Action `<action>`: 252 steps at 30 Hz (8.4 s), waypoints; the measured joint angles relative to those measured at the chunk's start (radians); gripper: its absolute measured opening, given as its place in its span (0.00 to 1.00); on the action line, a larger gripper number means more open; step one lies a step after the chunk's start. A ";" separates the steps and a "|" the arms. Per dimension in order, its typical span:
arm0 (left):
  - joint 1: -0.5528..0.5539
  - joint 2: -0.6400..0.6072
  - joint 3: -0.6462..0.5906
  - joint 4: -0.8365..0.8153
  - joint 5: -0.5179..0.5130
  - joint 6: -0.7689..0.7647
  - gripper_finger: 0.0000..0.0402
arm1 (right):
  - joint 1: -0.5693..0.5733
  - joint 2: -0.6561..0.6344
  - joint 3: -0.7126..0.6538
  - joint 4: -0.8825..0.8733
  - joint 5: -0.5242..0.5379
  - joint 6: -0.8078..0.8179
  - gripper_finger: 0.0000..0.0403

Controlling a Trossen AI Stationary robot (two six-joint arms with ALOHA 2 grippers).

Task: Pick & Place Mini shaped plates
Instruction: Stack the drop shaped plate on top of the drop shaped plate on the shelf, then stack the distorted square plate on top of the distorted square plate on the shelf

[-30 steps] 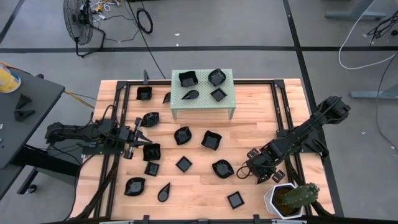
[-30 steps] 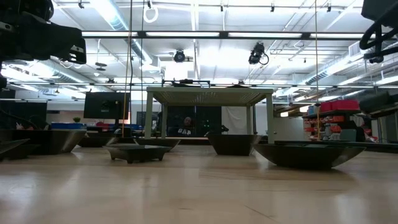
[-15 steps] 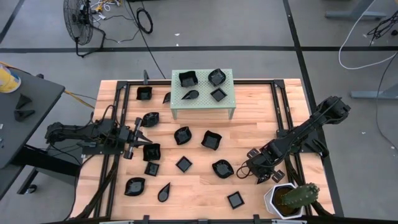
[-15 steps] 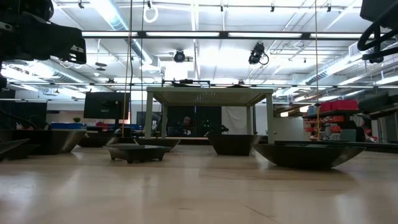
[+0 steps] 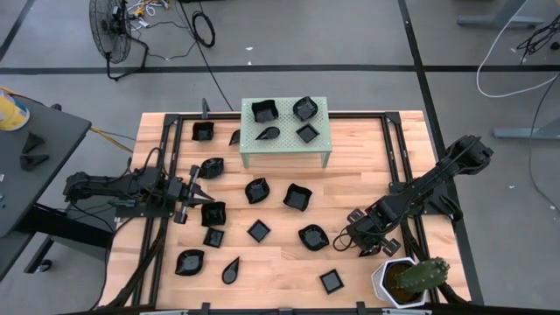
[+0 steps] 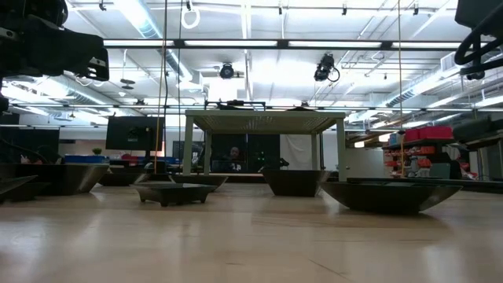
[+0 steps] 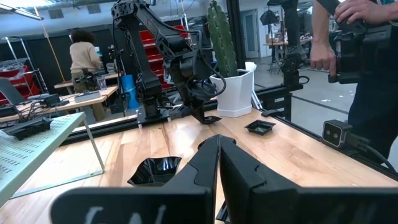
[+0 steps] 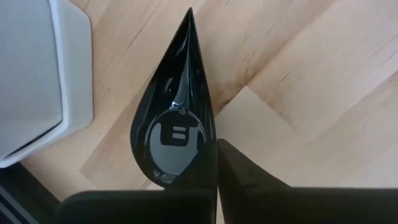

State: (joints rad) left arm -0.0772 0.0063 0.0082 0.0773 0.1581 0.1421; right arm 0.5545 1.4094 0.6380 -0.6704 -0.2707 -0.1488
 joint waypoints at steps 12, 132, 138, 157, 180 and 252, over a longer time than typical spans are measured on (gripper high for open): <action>0.000 0.000 0.000 0.000 0.000 0.000 0.06 | -0.011 0.000 0.022 -0.028 -0.018 0.003 0.00; 0.000 0.000 0.000 0.000 0.000 0.000 0.06 | -1.002 0.625 1.435 -0.212 -0.010 -1.015 0.00; 0.000 0.000 0.000 0.000 0.000 0.000 0.06 | -1.010 0.626 1.370 -0.198 -0.009 -1.019 0.00; 0.000 0.000 0.000 0.000 0.000 0.000 0.06 | -1.012 0.625 1.342 -0.131 0.051 -1.019 0.00; 0.000 0.000 0.000 0.000 0.000 0.000 0.06 | -1.011 0.624 1.342 -0.137 0.050 -1.015 0.04; 0.000 0.000 0.000 0.000 0.000 0.000 0.06 | -0.507 0.007 0.348 0.111 0.234 1.174 0.33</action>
State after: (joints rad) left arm -0.0769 0.0063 0.0082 0.0772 0.1581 0.1421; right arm 0.0477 1.4166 0.9859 -0.5593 -0.0363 1.0251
